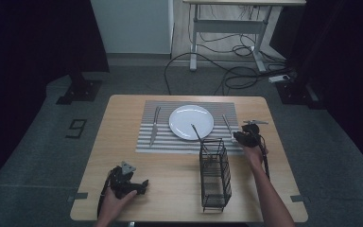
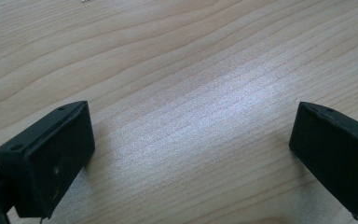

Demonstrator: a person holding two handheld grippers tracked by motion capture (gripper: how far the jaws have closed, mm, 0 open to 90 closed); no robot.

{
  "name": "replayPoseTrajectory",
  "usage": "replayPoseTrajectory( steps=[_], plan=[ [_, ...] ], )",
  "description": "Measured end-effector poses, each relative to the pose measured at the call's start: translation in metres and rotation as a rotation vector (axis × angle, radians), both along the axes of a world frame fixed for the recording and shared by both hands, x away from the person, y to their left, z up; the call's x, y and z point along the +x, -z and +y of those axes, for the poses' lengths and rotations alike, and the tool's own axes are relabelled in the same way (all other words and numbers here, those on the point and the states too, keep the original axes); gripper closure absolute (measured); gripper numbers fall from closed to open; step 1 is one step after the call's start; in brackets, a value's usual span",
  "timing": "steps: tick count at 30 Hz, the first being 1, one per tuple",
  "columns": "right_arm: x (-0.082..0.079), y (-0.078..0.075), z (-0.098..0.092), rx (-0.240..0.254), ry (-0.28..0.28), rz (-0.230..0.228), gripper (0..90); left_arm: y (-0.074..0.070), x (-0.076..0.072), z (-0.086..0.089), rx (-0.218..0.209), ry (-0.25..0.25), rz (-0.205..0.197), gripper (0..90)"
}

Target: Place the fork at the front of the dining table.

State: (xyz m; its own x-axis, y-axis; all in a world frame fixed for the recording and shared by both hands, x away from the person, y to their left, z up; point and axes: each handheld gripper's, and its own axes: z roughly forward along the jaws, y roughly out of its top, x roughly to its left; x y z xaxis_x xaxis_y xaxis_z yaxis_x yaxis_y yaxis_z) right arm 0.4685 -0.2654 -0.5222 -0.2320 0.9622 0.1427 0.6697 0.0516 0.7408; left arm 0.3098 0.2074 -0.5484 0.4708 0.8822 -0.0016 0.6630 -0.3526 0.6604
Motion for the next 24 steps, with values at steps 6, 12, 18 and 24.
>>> replayPoseTrajectory(
  steps=[6, 12, 18, 24],
  plan=[
    [-0.023, -0.007, -0.009, -0.015, -0.046, -0.019, 75.4, 0.0, 0.0, 0.0, 0.0, 0.001, 0.0, 0.0],
    [-0.04, -0.007, -0.014, -0.019, -0.073, -0.013, 75.4, 0.0, 0.0, 0.0, 0.0, 0.002, -0.002, 0.0],
    [-0.042, 0.003, -0.009, -0.042, -0.101, 0.009, 76.7, 0.0, 0.001, 0.0, 0.0, 0.002, -0.002, 0.0],
    [-0.037, 0.005, 0.003, -0.04, -0.097, 0.001, 77.2, 0.0, 0.001, 0.0, 0.0, 0.002, -0.002, 0.0]
  ],
)
